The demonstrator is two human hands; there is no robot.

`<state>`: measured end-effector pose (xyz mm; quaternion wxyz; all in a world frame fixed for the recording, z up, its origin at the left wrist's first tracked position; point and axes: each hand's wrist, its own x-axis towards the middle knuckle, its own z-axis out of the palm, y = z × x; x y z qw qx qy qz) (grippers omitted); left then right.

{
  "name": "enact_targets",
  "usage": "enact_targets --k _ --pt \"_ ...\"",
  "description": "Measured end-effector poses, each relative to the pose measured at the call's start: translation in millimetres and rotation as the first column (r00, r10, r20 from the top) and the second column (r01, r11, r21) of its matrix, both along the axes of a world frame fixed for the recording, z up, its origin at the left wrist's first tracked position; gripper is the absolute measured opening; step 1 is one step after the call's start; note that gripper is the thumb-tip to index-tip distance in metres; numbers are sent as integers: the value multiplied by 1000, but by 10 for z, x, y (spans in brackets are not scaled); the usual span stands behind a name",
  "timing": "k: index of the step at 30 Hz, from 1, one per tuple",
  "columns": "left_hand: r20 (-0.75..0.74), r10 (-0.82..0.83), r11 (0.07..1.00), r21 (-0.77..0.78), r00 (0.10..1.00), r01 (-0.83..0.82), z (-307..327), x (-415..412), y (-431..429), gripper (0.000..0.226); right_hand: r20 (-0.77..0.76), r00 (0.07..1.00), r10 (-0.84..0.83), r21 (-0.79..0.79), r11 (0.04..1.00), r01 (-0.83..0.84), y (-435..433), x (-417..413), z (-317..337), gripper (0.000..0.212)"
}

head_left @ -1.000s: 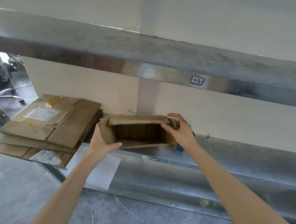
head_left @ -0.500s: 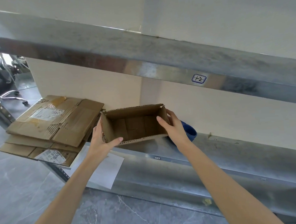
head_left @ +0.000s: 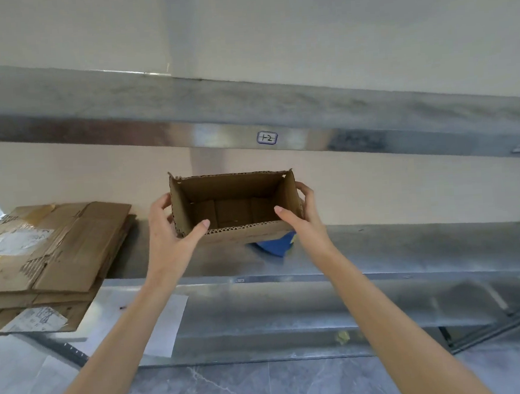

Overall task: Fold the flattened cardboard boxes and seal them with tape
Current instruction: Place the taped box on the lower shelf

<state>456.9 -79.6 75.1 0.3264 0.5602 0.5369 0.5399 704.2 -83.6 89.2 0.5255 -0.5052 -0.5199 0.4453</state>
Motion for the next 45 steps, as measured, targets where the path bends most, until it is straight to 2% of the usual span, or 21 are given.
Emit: enact_targets --k 7,16,26,32,39,45 --pt "-3 -176 984 18 984 176 29 1041 -21 76 18 987 -161 30 987 160 -414 1047 107 53" --pt "47 -394 918 80 918 389 -12 2808 -328 75 79 953 -291 66 956 287 -1238 2794 166 63" --pt "-15 -574 817 49 818 574 -115 4484 -553 69 117 865 -488 49 873 485 -1912 4297 22 64" --pt "-66 -623 780 11 779 625 -219 5407 -396 73 208 812 -545 17 832 554 -1920 5132 -101 68" --pt "-75 -619 784 -7 782 620 -308 6534 -106 74 326 746 -581 -29 782 622 -1629 6185 -89 66" --pt "-35 -619 785 -19 784 619 -324 7344 53 67 322 763 -560 -49 795 605 -1404 7002 -77 61"
